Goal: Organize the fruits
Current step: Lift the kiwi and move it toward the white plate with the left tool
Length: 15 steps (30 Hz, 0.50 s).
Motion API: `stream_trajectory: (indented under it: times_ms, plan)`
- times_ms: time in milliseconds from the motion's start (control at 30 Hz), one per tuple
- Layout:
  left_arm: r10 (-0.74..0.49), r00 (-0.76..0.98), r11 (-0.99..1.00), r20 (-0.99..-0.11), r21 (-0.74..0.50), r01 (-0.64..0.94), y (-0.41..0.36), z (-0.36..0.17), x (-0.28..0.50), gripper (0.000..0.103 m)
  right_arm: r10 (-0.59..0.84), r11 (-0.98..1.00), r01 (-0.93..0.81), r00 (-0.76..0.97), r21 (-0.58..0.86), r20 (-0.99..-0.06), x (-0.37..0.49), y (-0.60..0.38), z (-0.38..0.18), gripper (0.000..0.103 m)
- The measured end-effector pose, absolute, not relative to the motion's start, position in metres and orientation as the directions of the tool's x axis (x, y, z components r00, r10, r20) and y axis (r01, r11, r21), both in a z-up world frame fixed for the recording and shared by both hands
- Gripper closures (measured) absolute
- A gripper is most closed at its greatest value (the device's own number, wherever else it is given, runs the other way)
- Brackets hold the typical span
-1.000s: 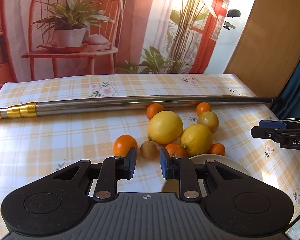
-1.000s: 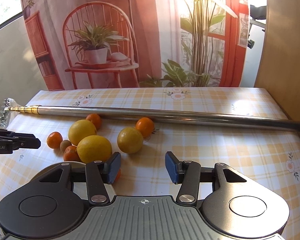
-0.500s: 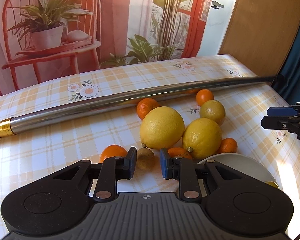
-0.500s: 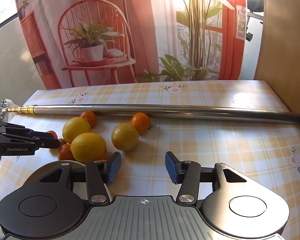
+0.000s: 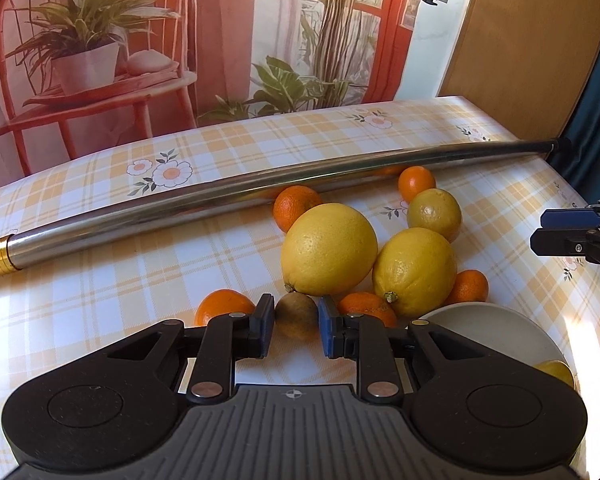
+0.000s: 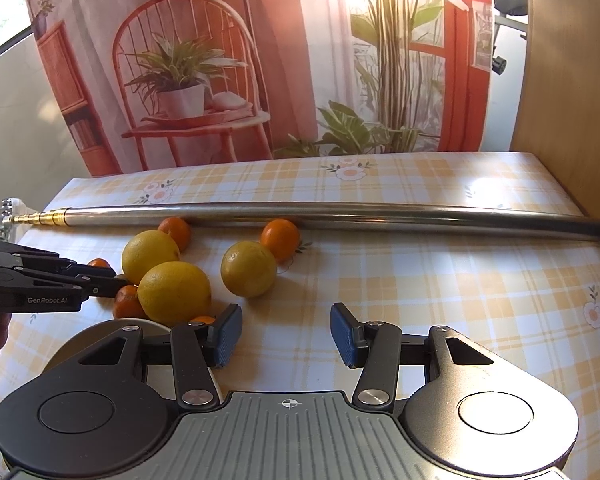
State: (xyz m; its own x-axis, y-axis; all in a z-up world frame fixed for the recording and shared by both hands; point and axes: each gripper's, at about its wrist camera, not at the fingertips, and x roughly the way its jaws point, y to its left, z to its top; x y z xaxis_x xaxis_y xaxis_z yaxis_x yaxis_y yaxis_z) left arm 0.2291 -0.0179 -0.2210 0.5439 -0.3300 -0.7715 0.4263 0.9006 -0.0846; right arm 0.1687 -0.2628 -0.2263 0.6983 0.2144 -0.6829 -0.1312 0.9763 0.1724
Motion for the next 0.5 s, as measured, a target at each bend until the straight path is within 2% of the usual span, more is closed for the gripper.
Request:
stream_trajectory:
  times_ms: [200, 500]
  plan:
    - [-0.322, 0.541, 0.899, -0.777, -0.072, 0.431, -0.016, -0.219, 0.222, 0.078, 0.215, 0.976, -0.131, 0.701, 0.173, -0.680, 0.167, -0.262, -0.226, 0.057]
    - [-0.358, 0.479, 0.901, -0.802, -0.161, 0.404, 0.004, -0.216, 0.199, 0.078, 0.222, 0.974, -0.127, 0.701, 0.189, -0.678, 0.167, -0.263, -0.226, 0.057]
